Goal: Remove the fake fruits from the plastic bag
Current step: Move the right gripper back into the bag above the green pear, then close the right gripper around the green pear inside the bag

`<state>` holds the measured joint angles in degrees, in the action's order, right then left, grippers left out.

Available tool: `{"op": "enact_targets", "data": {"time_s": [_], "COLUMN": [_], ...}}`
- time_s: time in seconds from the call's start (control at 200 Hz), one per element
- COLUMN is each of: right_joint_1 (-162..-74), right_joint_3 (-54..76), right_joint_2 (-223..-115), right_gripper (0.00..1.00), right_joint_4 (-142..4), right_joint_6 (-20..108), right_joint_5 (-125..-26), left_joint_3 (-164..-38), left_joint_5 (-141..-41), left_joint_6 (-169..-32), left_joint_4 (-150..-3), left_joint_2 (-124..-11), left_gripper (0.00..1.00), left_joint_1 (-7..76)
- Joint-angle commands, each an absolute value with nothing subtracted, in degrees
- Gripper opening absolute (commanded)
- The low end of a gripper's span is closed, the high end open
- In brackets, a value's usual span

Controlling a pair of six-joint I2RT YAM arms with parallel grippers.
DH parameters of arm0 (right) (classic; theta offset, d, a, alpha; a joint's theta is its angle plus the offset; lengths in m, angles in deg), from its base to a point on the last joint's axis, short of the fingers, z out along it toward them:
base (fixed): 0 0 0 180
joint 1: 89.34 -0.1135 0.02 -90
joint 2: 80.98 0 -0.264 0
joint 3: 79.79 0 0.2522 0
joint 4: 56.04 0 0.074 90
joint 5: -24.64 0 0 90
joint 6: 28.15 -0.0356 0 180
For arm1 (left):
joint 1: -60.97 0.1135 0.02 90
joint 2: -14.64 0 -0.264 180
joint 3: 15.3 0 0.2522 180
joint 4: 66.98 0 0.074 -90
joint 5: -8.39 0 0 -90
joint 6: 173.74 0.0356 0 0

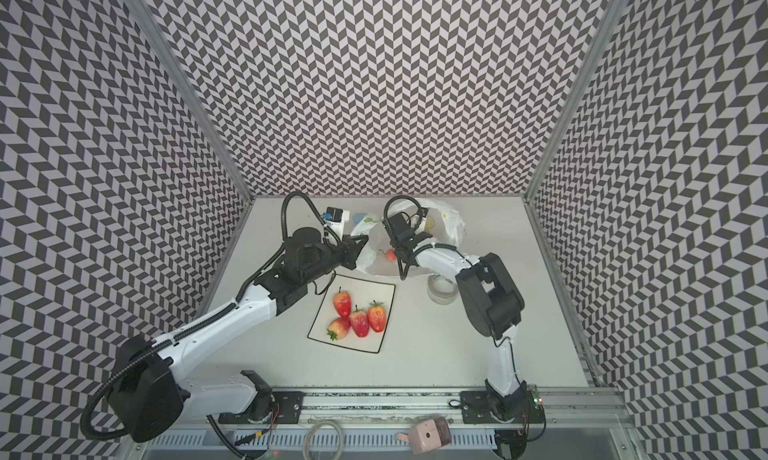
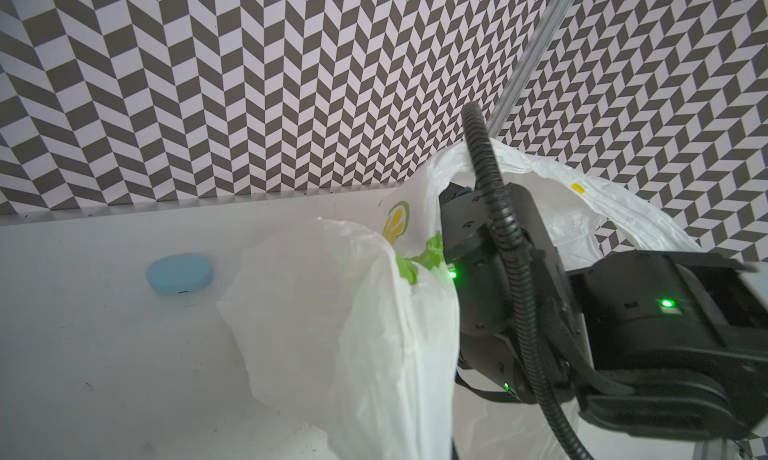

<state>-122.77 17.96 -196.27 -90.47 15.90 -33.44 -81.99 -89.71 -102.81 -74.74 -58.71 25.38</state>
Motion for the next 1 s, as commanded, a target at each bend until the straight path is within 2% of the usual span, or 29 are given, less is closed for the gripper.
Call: {"op": "enact_targets", "data": {"time_s": [0.0, 0.3, 0.626, 0.746, 0.991], "right_joint_1": [-121.7, -119.1, -118.8, -118.8, -118.8], "right_joint_3": [21.8, 28.6, 30.8, 31.2, 30.7], "right_joint_2": [-199.5, -206.3, -211.2, -211.8, -210.3], "right_gripper": [0.94, 0.94, 0.89, 0.84, 0.65], "right_joint_4": [-87.4, -88.1, -88.0, -88.0, -86.4], "right_joint_6": [17.7, 21.1, 23.3, 23.9, 26.5], "right_joint_5": [-33.1, -33.2, -34.5, -34.7, -35.9], "left_joint_3": [-81.3, -80.8, -80.8, -80.8, -80.8], "left_joint_5": [-91.3, -92.9, -92.7, -92.3, -90.9], "left_joint_6": [-101.8, -100.7, -100.6, -100.6, -101.1], "left_joint_4": [-73.2, -74.4, -74.8, -75.0, -75.3], "left_joint_2": [-59.0, -59.1, -58.9, -58.8, -58.7], "left_gripper": [0.00, 0.00, 0.00, 0.00, 0.00], "left_joint_1": [25.1, 24.9, 24.3, 24.2, 24.2]}}
